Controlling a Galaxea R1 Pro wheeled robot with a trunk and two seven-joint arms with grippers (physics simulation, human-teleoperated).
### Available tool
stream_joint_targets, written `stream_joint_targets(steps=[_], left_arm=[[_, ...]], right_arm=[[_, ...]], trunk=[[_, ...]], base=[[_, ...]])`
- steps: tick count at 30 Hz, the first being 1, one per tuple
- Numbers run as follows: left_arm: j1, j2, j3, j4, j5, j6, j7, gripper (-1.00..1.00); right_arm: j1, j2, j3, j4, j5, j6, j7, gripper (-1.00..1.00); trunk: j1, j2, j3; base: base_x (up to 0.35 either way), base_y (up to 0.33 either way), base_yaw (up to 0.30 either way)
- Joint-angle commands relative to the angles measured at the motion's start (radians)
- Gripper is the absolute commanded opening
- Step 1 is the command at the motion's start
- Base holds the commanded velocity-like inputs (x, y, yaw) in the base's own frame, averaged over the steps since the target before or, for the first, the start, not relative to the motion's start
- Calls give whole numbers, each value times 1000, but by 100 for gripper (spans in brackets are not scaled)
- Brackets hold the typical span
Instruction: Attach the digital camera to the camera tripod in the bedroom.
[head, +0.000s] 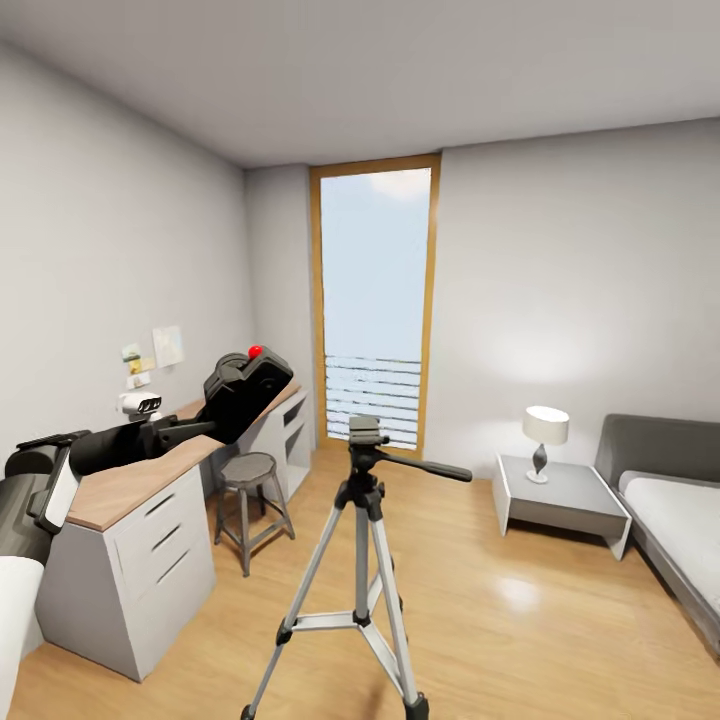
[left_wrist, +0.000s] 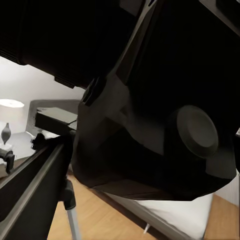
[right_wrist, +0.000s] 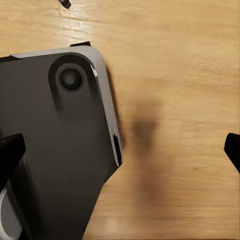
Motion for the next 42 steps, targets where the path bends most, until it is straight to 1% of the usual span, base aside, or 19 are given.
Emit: stream_joint_targets(steps=[1,11,42], left_arm=[[0,0,0,0,0,9,-4,-100],[0,0,0,0,0,9,-4,-100],[0,-1,-1,3,0,9,-4,-100]], right_arm=[[-2,0,-5,5,-1,-7,-1,100],[-2,0,-5,5,-1,-7,-2,100],[-2,0,-5,5,-1,-8,-2,100]], trunk=[[1,-1,0],[1,-1,0],[1,-1,0]], base=[[113,182,-96],[120,106,-34],[23,7,-1]])
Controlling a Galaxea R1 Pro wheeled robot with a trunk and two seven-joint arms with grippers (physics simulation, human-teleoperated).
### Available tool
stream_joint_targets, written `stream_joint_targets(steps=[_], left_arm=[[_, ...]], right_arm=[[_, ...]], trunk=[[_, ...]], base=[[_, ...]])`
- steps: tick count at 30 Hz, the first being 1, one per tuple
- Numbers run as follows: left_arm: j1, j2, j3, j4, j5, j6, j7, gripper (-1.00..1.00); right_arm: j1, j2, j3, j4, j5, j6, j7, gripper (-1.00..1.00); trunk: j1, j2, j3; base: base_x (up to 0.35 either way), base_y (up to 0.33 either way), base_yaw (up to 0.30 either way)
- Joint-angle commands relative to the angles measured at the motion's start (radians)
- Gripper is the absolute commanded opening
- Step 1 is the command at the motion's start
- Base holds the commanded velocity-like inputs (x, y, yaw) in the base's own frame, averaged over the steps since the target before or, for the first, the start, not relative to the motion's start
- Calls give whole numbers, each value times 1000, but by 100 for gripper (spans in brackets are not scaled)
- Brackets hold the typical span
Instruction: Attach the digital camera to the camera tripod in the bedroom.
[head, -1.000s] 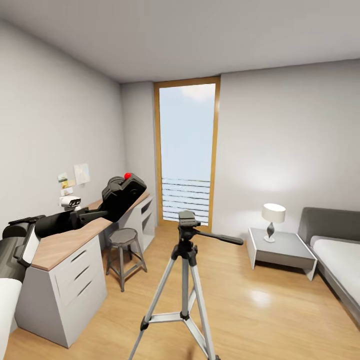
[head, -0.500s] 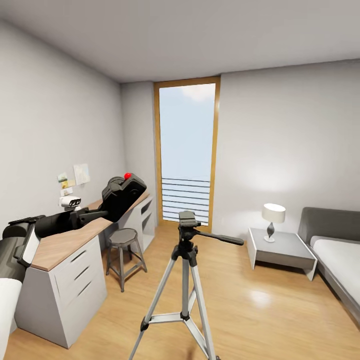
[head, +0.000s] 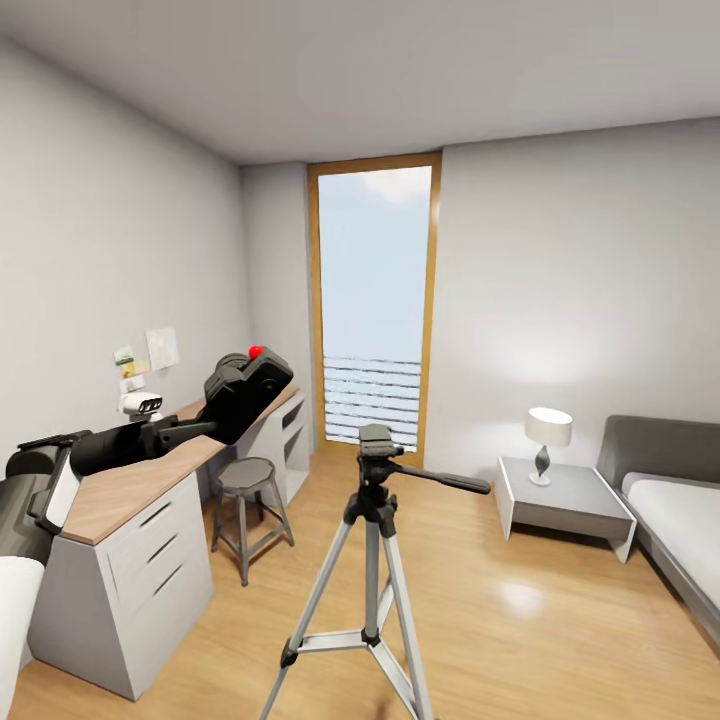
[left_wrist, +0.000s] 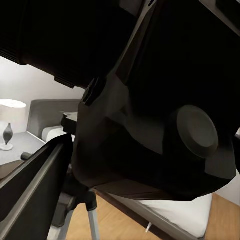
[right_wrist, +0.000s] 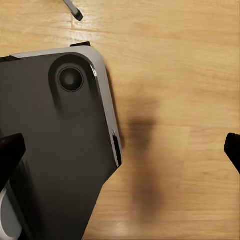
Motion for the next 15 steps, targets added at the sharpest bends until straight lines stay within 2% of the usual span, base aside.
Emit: stream_joint_targets(steps=[1,5,7,9,10,11,13,14,15], left_arm=[[0,0,0,0,0,10,-4,-100],[0,-2,-5,0,0,10,-4,-100],[0,-3,-31,-2,-1,12,-4,-100],[0,-3,-72,-5,-1,17,-4,-100],[0,-3,-92,-13,-1,44,-4,-100],[-1,-4,-96,-21,-1,62,-4,-100],[-4,-9,-105,-89,-1,180,-4,-100],[-6,-12,-106,-116,-2,218,-4,-100],[-32,-27,-110,-238,-3,346,-4,-100]], right_arm=[[-2,0,-5,5,-1,-8,-1,100],[-2,0,-5,5,-1,-8,-2,100],[-2,0,-5,5,-1,-8,-2,100],[-2,0,-5,5,-1,-8,-2,100],[-2,-1,-5,5,-1,-8,-1,100],[-2,-2,-5,5,-1,-8,-1,100],[-2,-3,-5,5,-2,-9,-1,100],[-2,-3,-5,5,-1,-9,-1,100],[-2,-3,-5,5,-1,-9,-1,100]], trunk=[[0,-1,0],[0,-1,0],[0,-1,0],[0,-1,0],[0,-1,0],[0,-1,0],[0,-1,0],[0,-1,0],[0,-1,0]], base=[[7,2,0],[3,1,0],[0,0,0],[0,0,0],[0,0,0],[0,0,0],[0,0,0],[0,0,0],[0,0,0]])
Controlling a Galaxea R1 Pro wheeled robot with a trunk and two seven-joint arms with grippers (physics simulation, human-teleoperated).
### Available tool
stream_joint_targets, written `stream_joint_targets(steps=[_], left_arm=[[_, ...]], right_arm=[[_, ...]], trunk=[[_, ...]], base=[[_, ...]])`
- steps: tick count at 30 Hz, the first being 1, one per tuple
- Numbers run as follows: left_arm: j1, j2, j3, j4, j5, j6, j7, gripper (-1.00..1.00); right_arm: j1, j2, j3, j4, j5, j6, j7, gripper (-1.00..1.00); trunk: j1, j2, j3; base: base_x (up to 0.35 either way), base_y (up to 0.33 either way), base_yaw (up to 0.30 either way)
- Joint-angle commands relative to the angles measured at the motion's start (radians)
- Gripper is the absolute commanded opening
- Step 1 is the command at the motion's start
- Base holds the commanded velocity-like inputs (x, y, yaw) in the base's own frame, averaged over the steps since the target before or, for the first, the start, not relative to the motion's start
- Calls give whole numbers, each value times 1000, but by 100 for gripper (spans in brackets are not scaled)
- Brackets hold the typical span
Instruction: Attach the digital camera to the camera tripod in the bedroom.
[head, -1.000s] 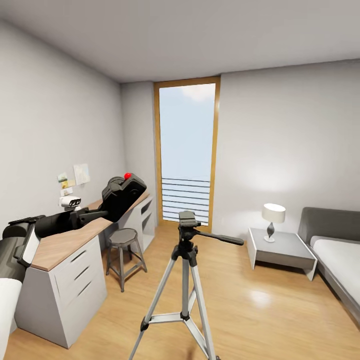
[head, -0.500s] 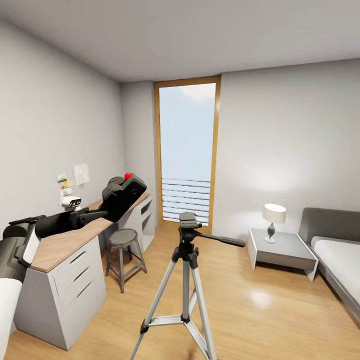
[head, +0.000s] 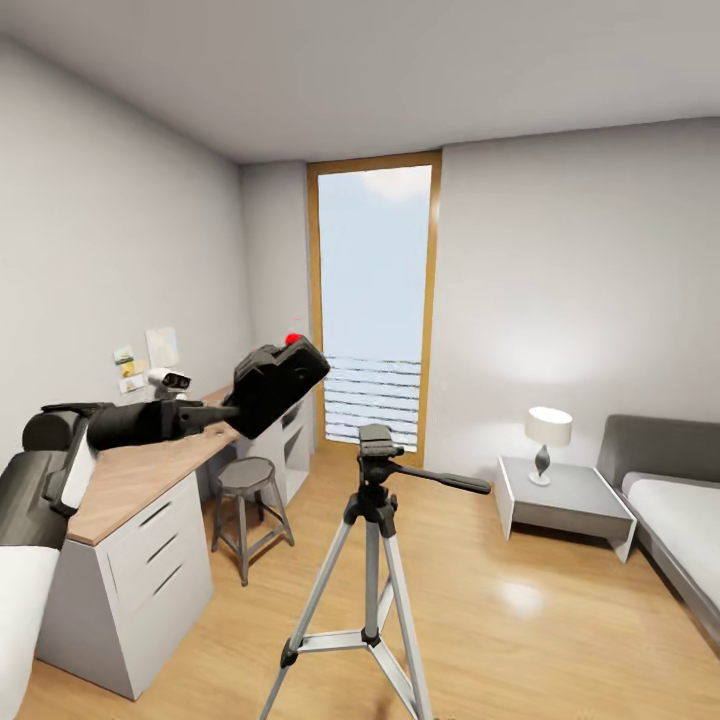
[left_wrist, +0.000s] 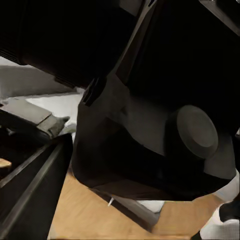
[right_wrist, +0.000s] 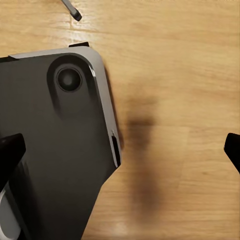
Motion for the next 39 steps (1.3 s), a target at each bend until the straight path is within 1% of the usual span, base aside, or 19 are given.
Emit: stream_joint_targets(steps=[1,2,3,6,7,11,14,17,20,22,25,27,29,30,33,34,36,37,39], left_arm=[[-13,-3,-1,-53,4,12,11,-100],[-26,-6,-1,-75,4,12,33,-100],[-57,-12,-2,-106,4,12,85,-100],[-110,-19,-3,-131,4,12,159,-100],[-161,-24,-5,-138,4,12,210,-100],[-217,-33,-8,-125,4,12,245,-100],[-279,-45,-10,-75,4,12,262,-100],[-390,-67,-19,98,3,12,278,-100],[-462,-85,-43,213,3,12,291,-100],[-490,-97,-63,251,3,12,298,-100],[-529,-136,-130,299,2,12,340,-100],[-539,-170,-178,309,2,12,375,-100],[-543,-192,-215,313,2,12,391,-100],[-545,-207,-258,314,2,12,401,-100],[-547,-220,-335,310,2,12,408,-100],[-548,-227,-404,301,3,12,412,-100],[-548,-231,-444,294,3,12,414,-100],[-548,-234,-476,285,3,12,415,-100],[-547,-236,-500,280,4,12,415,-100]], right_arm=[[-2,0,-5,5,-1,-8,-2,100],[-2,0,-5,5,-1,-8,-1,100],[-2,0,-5,5,-1,-8,-2,100],[-2,0,-5,4,-2,-8,-2,100],[-2,0,-5,4,-2,-8,-2,100],[-2,0,-5,4,-2,-11,-1,100],[-2,0,-5,4,-2,-18,-1,100],[-2,0,-5,4,-2,-20,-1,100],[-2,0,-5,3,-2,-21,-1,100],[-2,0,-5,3,-2,-21,-2,100],[-2,0,-5,3,-2,-21,-2,100],[-2,0,-5,3,-2,-21,-1,100],[-2,0,-5,3,-2,-23,-1,100],[-2,0,-5,3,-2,-24,-2,100],[-2,-1,-5,3,-2,-26,-2,100],[-2,-1,-5,3,-2,-27,-2,100],[-2,-2,-5,3,-2,-28,-1,100],[-2,-1,-5,3,-2,-28,-1,100],[-2,-2,-5,3,-2,-28,-1,100]], trunk=[[-1,-1,-1],[-1,-1,-1],[-1,-1,-1],[-1,-1,-1],[-1,-1,-1],[-1,-1,-1],[-1,-1,-1],[-1,-1,-1],[-1,-1,-1],[-1,-1,-1],[-1,-1,-1],[-1,-1,-1],[-1,-1,-1],[-1,-1,-1],[-1,-1,-1],[-1,-1,-1],[-1,-1,-1],[-1,-1,-1],[-1,-1,-1]], base=[[0,0,0],[0,0,0],[0,0,0],[0,0,0],[0,0,0],[0,0,0],[0,0,0],[0,0,0],[0,0,0],[0,0,0],[0,0,0],[0,0,0],[0,0,0],[0,0,0],[0,0,0],[0,0,0],[0,0,0],[0,0,0],[0,0,0]])
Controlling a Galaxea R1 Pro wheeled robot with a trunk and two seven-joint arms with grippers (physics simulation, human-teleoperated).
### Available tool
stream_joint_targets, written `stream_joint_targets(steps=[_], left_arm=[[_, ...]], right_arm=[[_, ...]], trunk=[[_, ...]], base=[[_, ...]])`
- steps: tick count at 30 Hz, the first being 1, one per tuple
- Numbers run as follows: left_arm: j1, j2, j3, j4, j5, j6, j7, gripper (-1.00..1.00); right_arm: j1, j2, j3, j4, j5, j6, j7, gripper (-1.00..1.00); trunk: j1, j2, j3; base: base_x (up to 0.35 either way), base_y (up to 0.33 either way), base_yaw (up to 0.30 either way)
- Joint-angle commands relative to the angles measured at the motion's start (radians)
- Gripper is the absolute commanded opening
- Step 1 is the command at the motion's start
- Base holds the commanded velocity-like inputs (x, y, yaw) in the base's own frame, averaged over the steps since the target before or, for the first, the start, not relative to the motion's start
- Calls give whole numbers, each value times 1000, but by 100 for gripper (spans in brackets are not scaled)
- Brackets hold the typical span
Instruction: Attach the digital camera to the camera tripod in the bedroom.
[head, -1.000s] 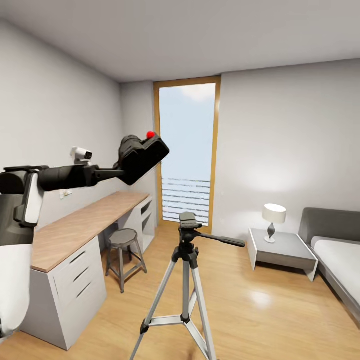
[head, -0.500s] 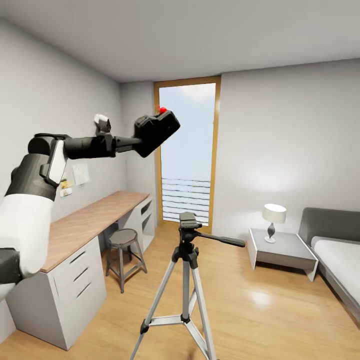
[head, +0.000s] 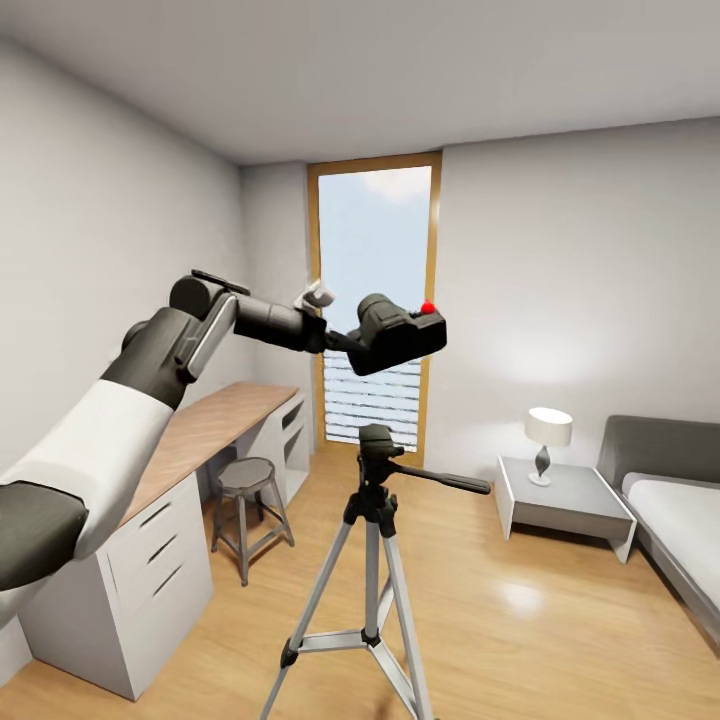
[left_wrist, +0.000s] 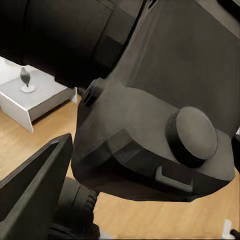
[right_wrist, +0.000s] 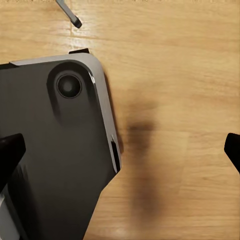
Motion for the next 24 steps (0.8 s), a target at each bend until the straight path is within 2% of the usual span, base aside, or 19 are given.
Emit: stream_joint_targets(steps=[1,2,9,10,17,24], left_arm=[[1,-1,-26,-5,2,5,-1,-100],[2,-1,-38,-8,2,5,-1,-100],[7,1,-55,-3,2,5,-1,-100],[8,5,-73,6,2,5,-2,-100],[8,13,-115,19,2,5,-4,-100],[8,29,-131,63,2,5,-9,-100]], right_arm=[[-2,0,-5,5,-1,-10,-2,100],[-2,-1,-5,5,-1,-17,-2,100],[-2,-1,-3,5,-1,-42,-1,100],[-2,-1,-3,5,-1,-46,-2,100],[-2,-1,-3,5,-1,-49,-2,100],[-2,-1,-3,5,-1,-50,-2,100]], trunk=[[0,-1,0],[0,-1,0],[0,-1,0],[0,-1,0],[0,-1,0],[0,-1,0]], base=[[0,0,0],[0,0,0],[0,0,0],[0,0,0],[0,0,0],[0,0,0]])
